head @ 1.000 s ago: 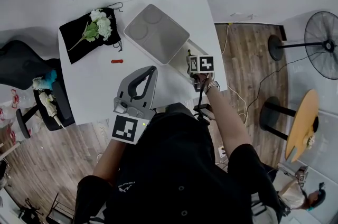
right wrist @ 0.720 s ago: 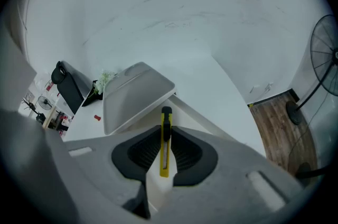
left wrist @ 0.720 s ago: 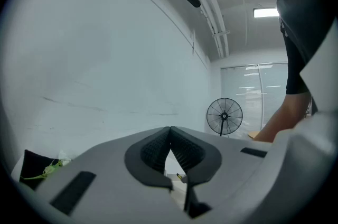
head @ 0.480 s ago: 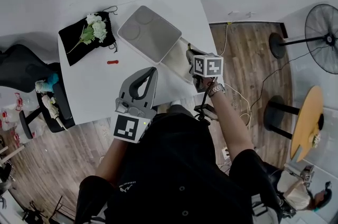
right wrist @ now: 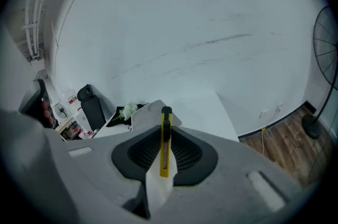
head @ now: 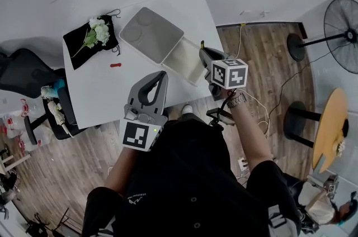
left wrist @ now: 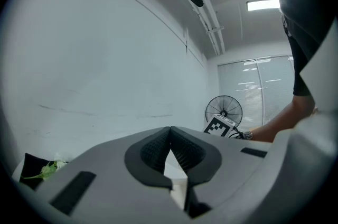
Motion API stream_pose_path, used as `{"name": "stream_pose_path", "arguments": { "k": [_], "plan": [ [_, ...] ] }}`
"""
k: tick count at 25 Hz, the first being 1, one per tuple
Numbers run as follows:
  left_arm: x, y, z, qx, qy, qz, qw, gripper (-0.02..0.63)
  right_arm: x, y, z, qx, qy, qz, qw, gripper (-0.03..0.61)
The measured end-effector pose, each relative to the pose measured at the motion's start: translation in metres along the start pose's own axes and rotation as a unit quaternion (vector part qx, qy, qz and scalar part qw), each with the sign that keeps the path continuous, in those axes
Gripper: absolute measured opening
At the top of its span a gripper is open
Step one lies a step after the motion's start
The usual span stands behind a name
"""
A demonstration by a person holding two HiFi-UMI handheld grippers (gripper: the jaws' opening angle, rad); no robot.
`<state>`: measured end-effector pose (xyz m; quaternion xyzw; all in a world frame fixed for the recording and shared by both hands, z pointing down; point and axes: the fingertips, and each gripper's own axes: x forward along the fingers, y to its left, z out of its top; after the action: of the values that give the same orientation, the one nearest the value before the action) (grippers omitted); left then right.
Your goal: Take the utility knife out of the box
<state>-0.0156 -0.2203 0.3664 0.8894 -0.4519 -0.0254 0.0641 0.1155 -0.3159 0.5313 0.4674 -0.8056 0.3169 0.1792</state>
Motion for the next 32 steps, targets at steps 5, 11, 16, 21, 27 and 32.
{"name": "stream_pose_path", "arguments": {
  "k": [5, 11, 16, 21, 27, 32],
  "plan": [
    [-0.004, -0.018, -0.002, 0.019, 0.004, 0.011, 0.9997, 0.005, -0.036, 0.004, 0.017, -0.029, -0.033, 0.014, 0.999, 0.063],
    [-0.008, -0.035, 0.000, 0.023, -0.001, 0.027, 0.9994, 0.005, -0.070, 0.010, 0.025, -0.058, -0.061, 0.029, 0.996, 0.063],
    [-0.014, -0.045, -0.002, 0.041, 0.011, 0.046, 0.9980, 0.005, -0.101, 0.017, 0.034, -0.062, -0.091, 0.045, 0.993, 0.063],
    [-0.017, -0.057, -0.008, 0.048, 0.021, 0.055, 0.9971, 0.005, -0.129, 0.020, 0.039, -0.084, -0.118, 0.052, 0.988, 0.063],
    [-0.019, -0.077, -0.008, 0.046, 0.006, 0.060, 0.9971, 0.005, -0.167, 0.019, 0.038, -0.087, -0.150, 0.062, 0.983, 0.063],
    [-0.022, -0.091, -0.009, 0.033, -0.008, 0.066, 0.9972, 0.005, -0.190, 0.015, 0.029, -0.097, -0.169, 0.056, 0.979, 0.063]
  ]
}}
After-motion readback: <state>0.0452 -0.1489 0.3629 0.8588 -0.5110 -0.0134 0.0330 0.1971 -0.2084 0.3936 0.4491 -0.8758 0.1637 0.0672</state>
